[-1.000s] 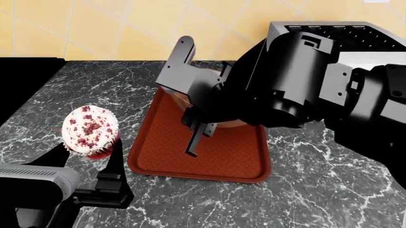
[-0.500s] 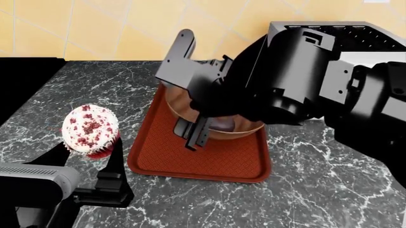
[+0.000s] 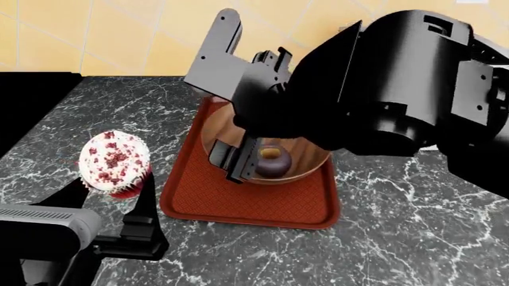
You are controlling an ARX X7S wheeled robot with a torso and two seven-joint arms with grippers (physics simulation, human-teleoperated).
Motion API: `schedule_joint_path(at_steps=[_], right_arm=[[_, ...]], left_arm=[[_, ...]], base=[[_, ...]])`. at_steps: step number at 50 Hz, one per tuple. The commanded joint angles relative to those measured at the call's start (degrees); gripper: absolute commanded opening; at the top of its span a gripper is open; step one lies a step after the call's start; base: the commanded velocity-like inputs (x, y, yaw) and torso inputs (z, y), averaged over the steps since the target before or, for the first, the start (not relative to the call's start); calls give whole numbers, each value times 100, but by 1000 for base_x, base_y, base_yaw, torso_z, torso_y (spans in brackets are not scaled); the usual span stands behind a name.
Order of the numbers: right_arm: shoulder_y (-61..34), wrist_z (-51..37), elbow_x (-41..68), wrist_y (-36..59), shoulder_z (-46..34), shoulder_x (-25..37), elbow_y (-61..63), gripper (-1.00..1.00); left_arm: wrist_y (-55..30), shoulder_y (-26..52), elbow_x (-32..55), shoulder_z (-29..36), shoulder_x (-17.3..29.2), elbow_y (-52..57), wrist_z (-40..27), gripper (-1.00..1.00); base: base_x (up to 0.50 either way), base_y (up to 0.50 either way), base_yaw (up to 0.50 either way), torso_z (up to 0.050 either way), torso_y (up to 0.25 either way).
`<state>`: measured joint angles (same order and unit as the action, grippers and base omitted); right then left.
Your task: Pick up the bowl with donut and place it on the tray. Pick up the cupcake and place it on the tray.
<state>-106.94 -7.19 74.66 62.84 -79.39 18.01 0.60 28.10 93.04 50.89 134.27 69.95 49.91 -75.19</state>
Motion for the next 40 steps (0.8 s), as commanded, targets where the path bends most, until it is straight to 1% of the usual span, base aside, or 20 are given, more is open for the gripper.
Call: schedule_joint_path(at_steps=[1,6,12,15,19,24,28,35,37,40], right_arm=[[-92,-570,374,82,333,333,639,100],[-25,-1110,714,71,582,652,1036,100],[87,-2143,1475,64,927,1209,1803,100],[117,-2792,1929,65,1017,1461,2264,100],[115,-3928,2572,35,1011,1779,2970,100],[172,-5129,3278,-384,1102,2207,3804,100],[231,-6013,3726,-826,1156,2423,4458,100],[597,-7731,3903,-1938,1387,2737,5728,100],[714,-8065,3919,-2080,1569,2819,5932,100],[1254,-8277,4061,-1696,2487,2813,5939,100]], left_arm=[[22,50,32,-65,-7,46,22,-100],[-50,87,52,-86,-13,94,14,-100],[-119,147,112,-119,-25,123,34,-100],[-158,178,130,-142,-46,158,28,-100],[-212,216,146,-162,-44,196,26,-100],[-241,250,169,-201,-49,241,1,-100],[-222,240,173,-227,-51,247,-18,-100],[-283,308,202,-295,-107,321,-43,-100],[-321,320,195,-307,-128,363,-70,-100],[-359,334,191,-318,-128,407,-91,-100]], base=[[0,0,0,0,0],[0,0,-1,0,0],[0,0,0,0,2],[0,0,0,0,0],[0,0,0,0,0],[0,0,0,0,0],[0,0,0,0,0],[0,0,0,0,0],[0,0,0,0,0],[0,0,0,3,0]])
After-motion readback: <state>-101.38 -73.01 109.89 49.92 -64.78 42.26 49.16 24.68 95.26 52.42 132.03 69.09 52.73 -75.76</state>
